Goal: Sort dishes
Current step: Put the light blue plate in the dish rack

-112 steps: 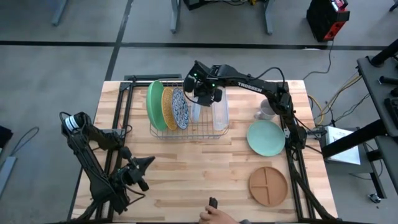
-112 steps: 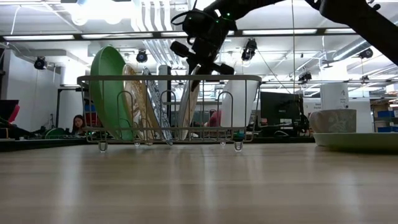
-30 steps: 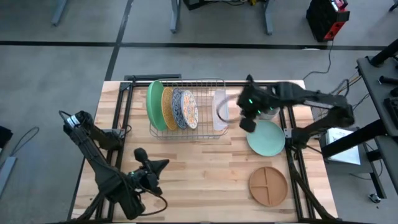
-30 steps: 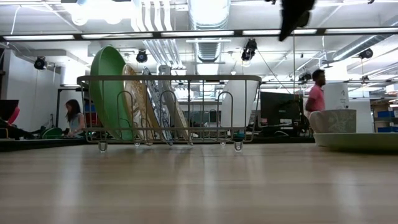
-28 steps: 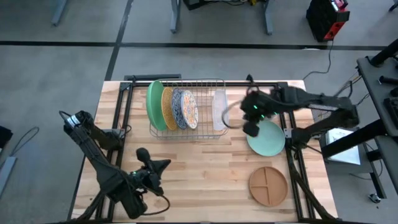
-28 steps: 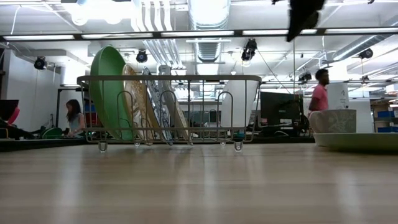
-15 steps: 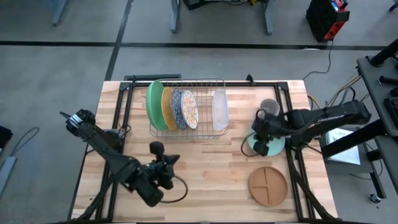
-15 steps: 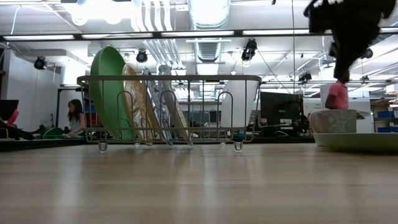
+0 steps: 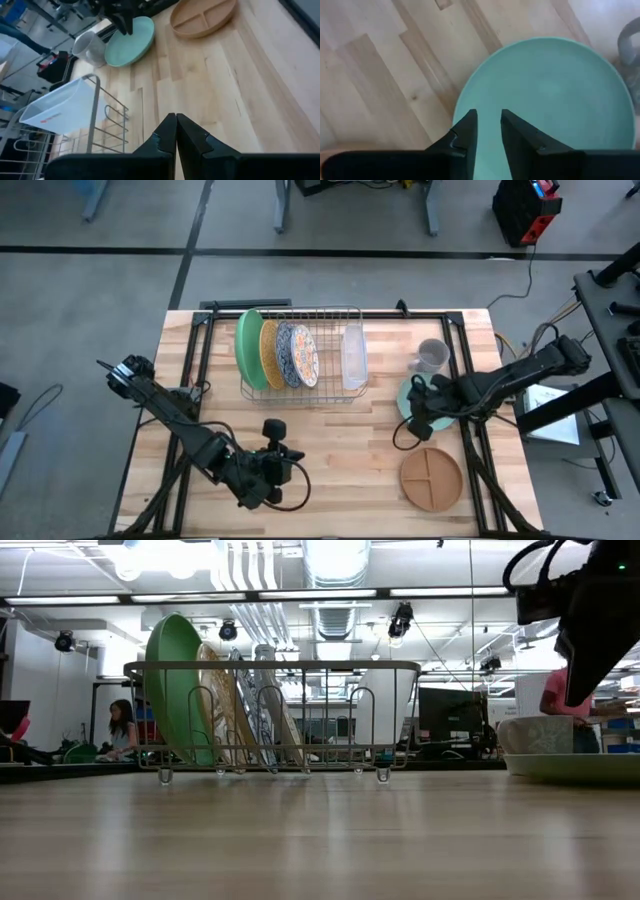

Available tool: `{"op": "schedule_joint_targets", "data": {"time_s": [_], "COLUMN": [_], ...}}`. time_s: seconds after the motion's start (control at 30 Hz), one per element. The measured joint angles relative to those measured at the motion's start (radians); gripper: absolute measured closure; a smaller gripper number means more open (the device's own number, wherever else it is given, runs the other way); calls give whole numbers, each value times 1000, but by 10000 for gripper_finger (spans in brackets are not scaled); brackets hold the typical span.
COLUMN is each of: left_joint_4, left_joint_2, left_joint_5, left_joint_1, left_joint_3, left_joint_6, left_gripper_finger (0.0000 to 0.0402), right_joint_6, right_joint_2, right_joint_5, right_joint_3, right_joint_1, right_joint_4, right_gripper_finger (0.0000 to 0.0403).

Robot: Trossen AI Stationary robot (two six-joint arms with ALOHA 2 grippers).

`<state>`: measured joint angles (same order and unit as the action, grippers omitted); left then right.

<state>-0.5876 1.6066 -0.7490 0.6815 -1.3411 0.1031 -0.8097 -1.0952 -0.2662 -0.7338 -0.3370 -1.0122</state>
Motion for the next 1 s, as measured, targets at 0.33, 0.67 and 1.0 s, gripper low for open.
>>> {"op": "schedule_joint_targets", "data": {"time_s": [0.33, 0.67, 1.0], "left_joint_4": [75, 75, 76], "left_joint_2": [0, -1, -1], "left_joint_5": [-1, -1, -2], "left_joint_1": [-18, -31, -45], "left_joint_3": [55, 55, 55], "left_joint_6": [-103, -121, -125], "left_gripper_finger": [401, 402, 401], "right_joint_6": [19, 44, -1], "right_joint_2": [-97, -297, -436], "right_joint_5": [-25, -24, -11], "right_joint_3": [41, 58, 56], "right_joint_1": [-4, -3, -4], "right_joint_4": [95, 171, 218], "right_gripper_finger": [234, 196, 205]}}
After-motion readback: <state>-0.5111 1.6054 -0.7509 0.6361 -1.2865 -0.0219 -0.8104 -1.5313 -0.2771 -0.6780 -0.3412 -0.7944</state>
